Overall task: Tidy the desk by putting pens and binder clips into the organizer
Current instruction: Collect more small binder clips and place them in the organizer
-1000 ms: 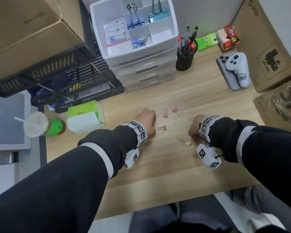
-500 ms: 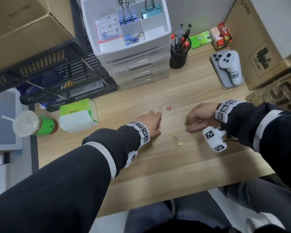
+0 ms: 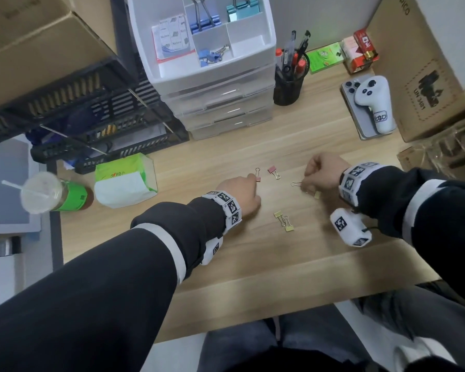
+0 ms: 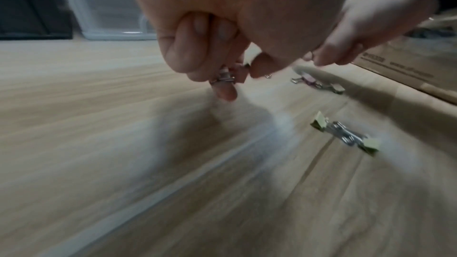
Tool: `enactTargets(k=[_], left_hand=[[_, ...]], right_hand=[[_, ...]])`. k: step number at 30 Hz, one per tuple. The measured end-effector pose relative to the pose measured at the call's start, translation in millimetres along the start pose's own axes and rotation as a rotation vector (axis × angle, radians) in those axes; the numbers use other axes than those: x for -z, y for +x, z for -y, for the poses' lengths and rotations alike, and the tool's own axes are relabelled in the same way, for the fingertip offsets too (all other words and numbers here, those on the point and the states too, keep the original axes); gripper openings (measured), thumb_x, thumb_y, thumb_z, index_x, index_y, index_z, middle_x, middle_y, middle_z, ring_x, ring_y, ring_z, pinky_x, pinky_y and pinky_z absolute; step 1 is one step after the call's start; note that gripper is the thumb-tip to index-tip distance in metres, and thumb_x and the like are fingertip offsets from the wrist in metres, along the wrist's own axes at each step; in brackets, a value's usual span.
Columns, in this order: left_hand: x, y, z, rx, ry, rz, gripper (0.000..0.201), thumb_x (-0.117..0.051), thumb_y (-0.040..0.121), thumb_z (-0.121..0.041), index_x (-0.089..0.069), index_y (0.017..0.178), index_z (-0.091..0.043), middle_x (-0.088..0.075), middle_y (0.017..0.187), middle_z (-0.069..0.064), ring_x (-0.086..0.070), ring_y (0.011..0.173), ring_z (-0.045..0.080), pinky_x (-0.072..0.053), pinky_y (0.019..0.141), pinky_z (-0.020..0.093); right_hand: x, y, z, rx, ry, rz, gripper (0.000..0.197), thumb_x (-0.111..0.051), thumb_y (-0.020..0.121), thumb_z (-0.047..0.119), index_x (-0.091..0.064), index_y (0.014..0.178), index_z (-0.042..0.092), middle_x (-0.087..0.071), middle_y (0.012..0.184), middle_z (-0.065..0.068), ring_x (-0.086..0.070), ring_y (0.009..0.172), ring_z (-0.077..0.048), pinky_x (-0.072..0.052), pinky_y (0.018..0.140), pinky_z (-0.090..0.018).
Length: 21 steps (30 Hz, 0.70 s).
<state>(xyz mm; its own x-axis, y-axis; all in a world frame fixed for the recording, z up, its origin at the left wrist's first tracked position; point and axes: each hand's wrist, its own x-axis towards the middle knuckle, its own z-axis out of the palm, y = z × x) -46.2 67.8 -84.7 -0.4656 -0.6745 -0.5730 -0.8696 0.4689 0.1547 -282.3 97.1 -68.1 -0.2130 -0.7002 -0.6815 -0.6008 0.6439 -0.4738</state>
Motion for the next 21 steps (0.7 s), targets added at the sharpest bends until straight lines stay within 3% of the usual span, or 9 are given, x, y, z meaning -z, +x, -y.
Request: enactTargets(k=[4, 8, 11, 14, 17, 19, 21], left_hand=[[7, 3, 15, 0.101, -0.069, -0.017, 0.037, -0.033, 0.094, -0.029, -0.056, 0.119, -0.014, -0.067, 0.108, 0.011, -0.062, 0.093, 0.033, -0.052, 0.082, 0.039], [11, 8, 25, 0.085, -0.022, -0.026, 0.042, -0.034, 0.095, -0.037, -0.066, 0.105, -0.012, -0.068, 0.098, 0.009, -0.062, 0.089, 0.031, -0.047, 0.072, 0.033], [10, 13, 24, 0.076, 0.021, -0.05, 0.045, -0.034, 0.099, -0.039, -0.066, 0.089, -0.009, -0.065, 0.084, 0.008, -0.061, 0.08, 0.032, -0.043, 0.066, 0.032], [11, 21, 17, 0.1, 0.038, -0.036, 0.032, -0.035, 0.1, -0.026, -0.063, 0.099, -0.01, -0.064, 0.09, 0.009, -0.059, 0.08, 0.032, -0.048, 0.07, 0.034], [14, 27, 11, 0.105, 0.024, -0.007, 0.026, -0.038, 0.095, -0.014, -0.056, 0.114, -0.012, -0.066, 0.096, 0.009, -0.059, 0.081, 0.031, -0.052, 0.073, 0.037], [15, 31, 8, 0.106, 0.024, 0.003, 0.028, -0.04, 0.093, -0.015, -0.056, 0.116, -0.016, -0.067, 0.101, 0.008, -0.059, 0.082, 0.03, -0.051, 0.074, 0.037], [16, 33, 6, 0.115, 0.013, -0.001, 0.028, -0.042, 0.094, -0.026, -0.058, 0.116, -0.017, -0.067, 0.104, 0.006, -0.058, 0.086, 0.03, -0.047, 0.074, 0.034]], right_hand=[[-13, 0, 2, 0.061, -0.26, 0.009, 0.033, -0.078, 0.061, 0.022, -0.058, 0.086, 0.019, -0.067, 0.08, 0.0, -0.067, 0.071, -0.021, -0.056, 0.066, -0.033], [-17, 2, 9, 0.078, -0.399, 0.012, 0.016, -0.068, 0.067, 0.019, -0.062, 0.082, 0.021, -0.07, 0.082, 0.0, -0.065, 0.072, -0.021, -0.053, 0.064, -0.027], [-17, 3, 15, 0.081, -0.42, 0.032, 0.016, -0.07, 0.068, 0.026, -0.065, 0.081, 0.02, -0.069, 0.077, 0.0, -0.066, 0.071, -0.021, -0.055, 0.066, -0.029], [-13, 4, 21, 0.074, -0.292, 0.001, 0.021, -0.075, 0.067, 0.03, -0.064, 0.08, 0.018, -0.069, 0.075, 0.0, -0.067, 0.069, -0.021, -0.056, 0.064, -0.03], [-11, 6, 23, 0.052, -0.135, -0.024, 0.015, -0.073, 0.068, 0.018, -0.062, 0.077, 0.015, -0.069, 0.076, -0.004, -0.068, 0.07, -0.024, -0.058, 0.06, -0.032], [-13, 11, 23, 0.047, -0.053, -0.038, 0.011, -0.069, 0.07, 0.011, -0.061, 0.076, 0.016, -0.066, 0.075, -0.002, -0.066, 0.069, -0.025, -0.055, 0.056, -0.03], [-15, 19, 23, 0.066, 0.035, -0.021, 0.011, -0.066, 0.075, 0.009, -0.063, 0.081, 0.017, -0.064, 0.077, 0.001, -0.064, 0.076, -0.024, -0.052, 0.066, -0.028]])
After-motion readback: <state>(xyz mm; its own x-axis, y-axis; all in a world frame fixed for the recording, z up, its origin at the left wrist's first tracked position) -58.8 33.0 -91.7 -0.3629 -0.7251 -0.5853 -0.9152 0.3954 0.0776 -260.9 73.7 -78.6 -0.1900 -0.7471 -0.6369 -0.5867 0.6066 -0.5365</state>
